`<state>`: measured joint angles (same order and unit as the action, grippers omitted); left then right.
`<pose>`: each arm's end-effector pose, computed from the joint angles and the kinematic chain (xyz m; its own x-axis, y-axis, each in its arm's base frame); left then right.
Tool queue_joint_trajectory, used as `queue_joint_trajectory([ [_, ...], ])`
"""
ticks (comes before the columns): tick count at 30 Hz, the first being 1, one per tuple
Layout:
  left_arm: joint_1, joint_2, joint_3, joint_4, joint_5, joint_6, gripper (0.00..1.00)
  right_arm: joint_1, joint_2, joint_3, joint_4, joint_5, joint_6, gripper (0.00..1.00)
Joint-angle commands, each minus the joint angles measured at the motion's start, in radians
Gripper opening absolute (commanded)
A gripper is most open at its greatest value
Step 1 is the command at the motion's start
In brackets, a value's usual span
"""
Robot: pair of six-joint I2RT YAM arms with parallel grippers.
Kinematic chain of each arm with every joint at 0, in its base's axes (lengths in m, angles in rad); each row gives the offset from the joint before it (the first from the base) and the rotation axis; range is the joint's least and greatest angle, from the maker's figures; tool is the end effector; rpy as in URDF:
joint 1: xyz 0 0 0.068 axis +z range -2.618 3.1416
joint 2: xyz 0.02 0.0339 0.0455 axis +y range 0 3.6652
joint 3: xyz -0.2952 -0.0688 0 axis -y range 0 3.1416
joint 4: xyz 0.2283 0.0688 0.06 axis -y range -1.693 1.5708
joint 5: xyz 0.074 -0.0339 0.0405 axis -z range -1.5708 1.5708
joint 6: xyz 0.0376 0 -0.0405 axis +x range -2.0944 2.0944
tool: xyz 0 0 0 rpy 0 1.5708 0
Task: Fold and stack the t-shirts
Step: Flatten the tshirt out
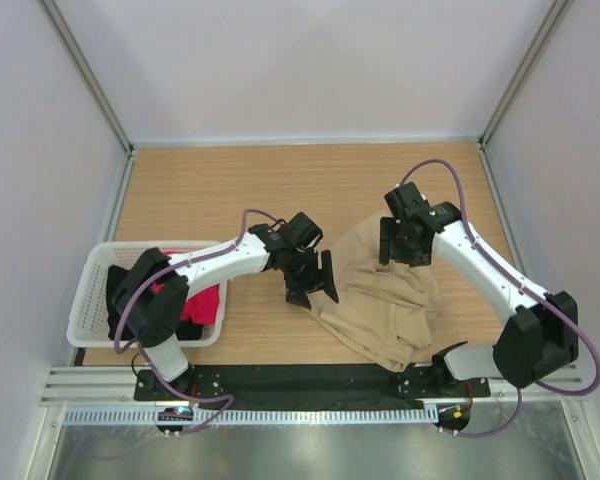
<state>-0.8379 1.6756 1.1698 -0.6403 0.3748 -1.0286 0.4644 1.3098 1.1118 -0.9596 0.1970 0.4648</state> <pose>0.2069 -0.2504 0.2496 -0.9935 -0.0878 0.0731 -0.1132 0.8435 -0.5251 0.2036 0.0937 0.3111 -0.8974 0.0421 -0.4393 0.0372 0.9991 0.0197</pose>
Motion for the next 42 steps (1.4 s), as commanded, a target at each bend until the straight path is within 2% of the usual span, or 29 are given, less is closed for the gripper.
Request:
queue_joint_trajectory([
  [1, -0.012, 0.085, 0.070, -0.005, 0.012, 0.078, 0.71, -0.072, 0.057, 0.068, -0.013, -0.109, -0.172, 0.67],
  [4, -0.041, 0.136, 0.076, -0.001, 0.030, 0.085, 0.68, -0.070, 0.107, 0.086, -0.008, -0.182, -0.225, 0.66],
  [7, -0.050, 0.174, 0.080, 0.001, 0.064, 0.085, 0.63, -0.070, 0.152, 0.074, -0.007, -0.177, -0.250, 0.66],
  [15, -0.058, 0.222, 0.074, 0.014, 0.104, 0.082, 0.61, -0.070, 0.239, 0.006, 0.035, -0.226, -0.273, 0.63],
  [17, -0.059, 0.225, 0.064, 0.027, 0.102, 0.075, 0.49, -0.072, 0.279, 0.003, 0.048, -0.243, -0.273, 0.62],
  [18, -0.061, 0.223, 0.062, 0.030, 0.101, 0.071, 0.38, -0.070, 0.295, 0.009, 0.051, -0.249, -0.272, 0.61],
  [20, -0.059, 0.214, 0.060, 0.030, 0.078, 0.067, 0.29, -0.070, 0.339, 0.019, 0.056, -0.248, -0.272, 0.57],
  [21, -0.059, 0.201, 0.062, 0.030, 0.070, 0.067, 0.21, -0.070, 0.354, 0.025, 0.056, -0.246, -0.272, 0.54],
  [22, -0.059, 0.193, 0.065, 0.021, 0.049, 0.067, 0.17, -0.070, 0.364, 0.042, 0.058, -0.260, -0.270, 0.48],
  [23, -0.061, 0.187, 0.082, 0.008, 0.029, 0.070, 0.12, -0.070, 0.373, 0.051, 0.056, -0.268, -0.267, 0.34],
  [24, -0.059, 0.165, 0.094, -0.027, 0.009, 0.076, 0.03, -0.070, 0.378, 0.072, 0.055, -0.272, -0.262, 0.24],
  [26, -0.058, 0.139, 0.163, -0.086, -0.091, 0.117, 0.00, -0.070, 0.361, 0.095, 0.045, -0.262, -0.238, 0.01],
  [28, -0.056, 0.089, 0.227, -0.203, -0.196, 0.151, 0.00, -0.070, 0.294, 0.135, 0.036, -0.239, -0.219, 0.01],
  [30, -0.040, 0.052, 0.330, -0.325, -0.363, 0.205, 0.00, -0.072, 0.190, 0.189, 0.018, -0.133, -0.181, 0.01],
  [32, 0.000, -0.020, 0.434, -0.399, -0.527, 0.248, 0.00, -0.072, 0.111, 0.227, -0.008, -0.027, -0.157, 0.01],
  [35, 0.051, -0.137, 0.523, -0.499, -0.702, 0.283, 0.00, -0.073, -0.032, 0.298, -0.056, 0.045, -0.141, 0.01],
  [38, 0.112, -0.241, 0.626, -0.524, -0.790, 0.352, 0.00, -0.073, -0.112, 0.353, -0.125, -0.005, -0.120, 0.01],
  [42, 0.129, -0.355, 0.729, -0.441, -0.865, 0.493, 0.00, -0.073, -0.230, 0.297, -0.127, -0.238, -0.065, 0.01],
])
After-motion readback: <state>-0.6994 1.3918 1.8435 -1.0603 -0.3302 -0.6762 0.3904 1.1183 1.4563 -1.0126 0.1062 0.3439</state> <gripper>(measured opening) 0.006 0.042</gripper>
